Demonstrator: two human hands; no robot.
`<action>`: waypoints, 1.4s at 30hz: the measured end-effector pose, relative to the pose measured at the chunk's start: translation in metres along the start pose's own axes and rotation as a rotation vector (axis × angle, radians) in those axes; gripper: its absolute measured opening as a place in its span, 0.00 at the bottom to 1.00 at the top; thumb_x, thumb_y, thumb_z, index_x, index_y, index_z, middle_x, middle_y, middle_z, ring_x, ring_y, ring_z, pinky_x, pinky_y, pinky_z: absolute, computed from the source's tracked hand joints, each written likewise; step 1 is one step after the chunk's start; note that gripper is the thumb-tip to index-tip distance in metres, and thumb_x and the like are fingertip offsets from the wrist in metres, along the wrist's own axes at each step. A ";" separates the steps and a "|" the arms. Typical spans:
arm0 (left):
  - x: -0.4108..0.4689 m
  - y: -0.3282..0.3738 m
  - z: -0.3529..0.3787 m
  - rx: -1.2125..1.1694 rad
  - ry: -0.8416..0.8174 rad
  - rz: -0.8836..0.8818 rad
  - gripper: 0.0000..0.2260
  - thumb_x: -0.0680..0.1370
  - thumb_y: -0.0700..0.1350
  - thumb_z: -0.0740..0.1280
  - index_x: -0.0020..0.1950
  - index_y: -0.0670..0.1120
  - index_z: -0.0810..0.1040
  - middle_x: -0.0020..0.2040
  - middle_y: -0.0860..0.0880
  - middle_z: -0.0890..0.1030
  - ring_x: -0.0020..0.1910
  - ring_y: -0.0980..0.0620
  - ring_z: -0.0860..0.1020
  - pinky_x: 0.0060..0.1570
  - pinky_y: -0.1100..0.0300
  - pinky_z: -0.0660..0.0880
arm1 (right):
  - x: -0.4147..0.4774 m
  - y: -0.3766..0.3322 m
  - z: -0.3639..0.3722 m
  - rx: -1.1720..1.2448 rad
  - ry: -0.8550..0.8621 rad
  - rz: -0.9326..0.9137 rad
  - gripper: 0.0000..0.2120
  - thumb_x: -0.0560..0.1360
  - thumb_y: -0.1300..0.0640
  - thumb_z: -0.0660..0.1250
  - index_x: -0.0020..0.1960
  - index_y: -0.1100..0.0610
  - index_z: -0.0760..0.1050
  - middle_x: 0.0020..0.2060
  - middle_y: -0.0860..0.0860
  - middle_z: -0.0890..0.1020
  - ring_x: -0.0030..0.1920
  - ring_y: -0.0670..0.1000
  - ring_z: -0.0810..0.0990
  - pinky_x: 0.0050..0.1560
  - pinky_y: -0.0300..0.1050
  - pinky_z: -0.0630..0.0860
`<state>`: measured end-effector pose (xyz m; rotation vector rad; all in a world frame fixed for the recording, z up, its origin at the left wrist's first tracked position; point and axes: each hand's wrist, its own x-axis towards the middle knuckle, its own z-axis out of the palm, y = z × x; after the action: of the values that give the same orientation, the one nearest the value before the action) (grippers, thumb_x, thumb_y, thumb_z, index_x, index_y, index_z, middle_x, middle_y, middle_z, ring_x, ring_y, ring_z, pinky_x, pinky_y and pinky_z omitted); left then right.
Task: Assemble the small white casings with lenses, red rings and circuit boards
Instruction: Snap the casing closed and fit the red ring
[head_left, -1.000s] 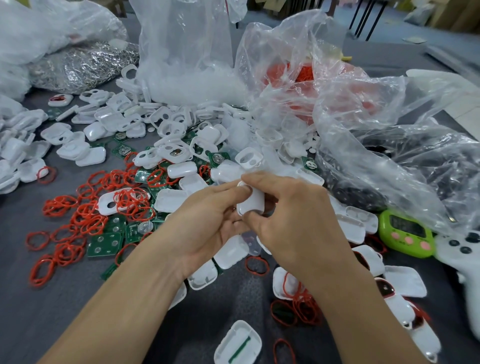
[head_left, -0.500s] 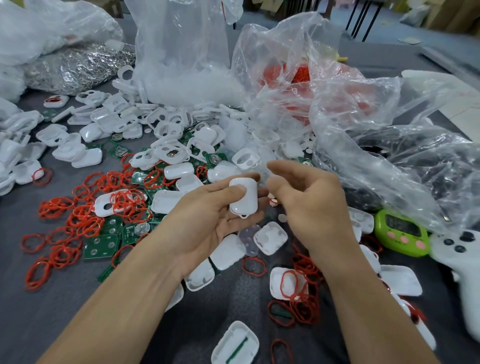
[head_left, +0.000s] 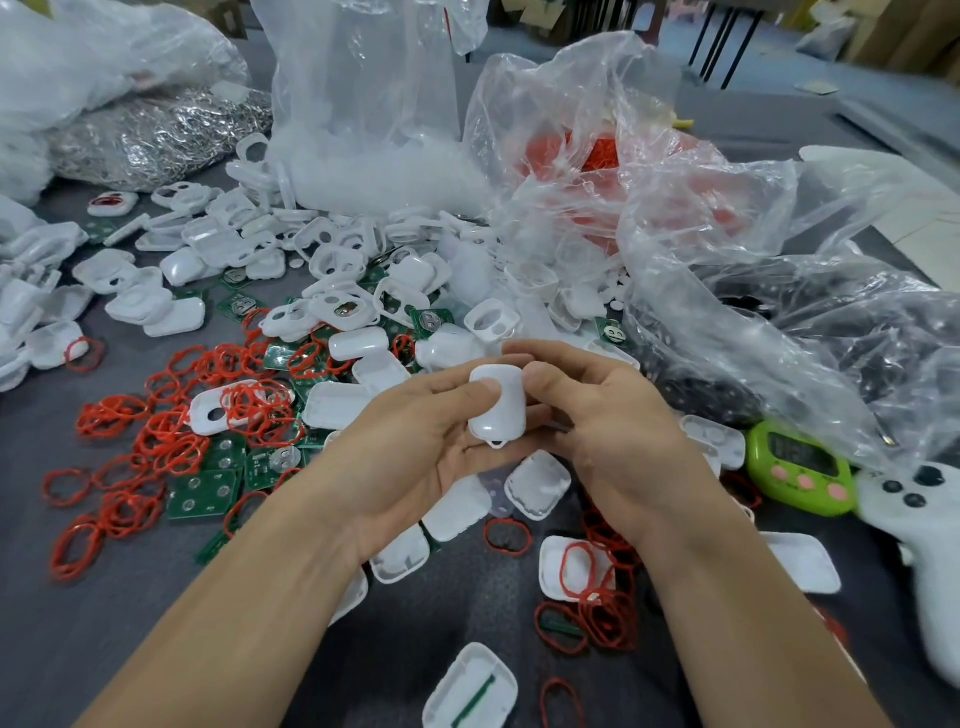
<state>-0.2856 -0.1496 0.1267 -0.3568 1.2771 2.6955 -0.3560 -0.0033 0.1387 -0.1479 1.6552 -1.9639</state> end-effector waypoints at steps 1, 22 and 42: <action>0.000 0.000 0.000 0.005 0.000 0.001 0.17 0.75 0.41 0.67 0.63 0.39 0.82 0.60 0.36 0.84 0.60 0.41 0.84 0.51 0.54 0.83 | 0.000 0.001 0.000 -0.016 0.011 -0.015 0.09 0.81 0.66 0.65 0.58 0.61 0.82 0.45 0.55 0.88 0.36 0.52 0.85 0.35 0.45 0.83; 0.004 -0.004 -0.001 0.069 0.144 0.107 0.14 0.82 0.34 0.61 0.56 0.42 0.87 0.59 0.39 0.85 0.60 0.42 0.84 0.53 0.52 0.83 | 0.000 0.007 0.000 -0.369 0.197 -0.105 0.10 0.73 0.44 0.72 0.39 0.49 0.86 0.32 0.54 0.86 0.32 0.51 0.84 0.37 0.45 0.80; -0.002 -0.008 0.007 0.354 0.343 0.323 0.08 0.80 0.39 0.70 0.57 0.45 0.86 0.49 0.36 0.86 0.53 0.33 0.84 0.46 0.47 0.85 | -0.002 0.007 0.004 -0.368 0.117 -0.149 0.08 0.78 0.51 0.69 0.44 0.44 0.87 0.34 0.56 0.87 0.30 0.50 0.82 0.34 0.44 0.75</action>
<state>-0.2833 -0.1391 0.1250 -0.6349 2.0306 2.6497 -0.3502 -0.0058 0.1337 -0.3066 2.1273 -1.7802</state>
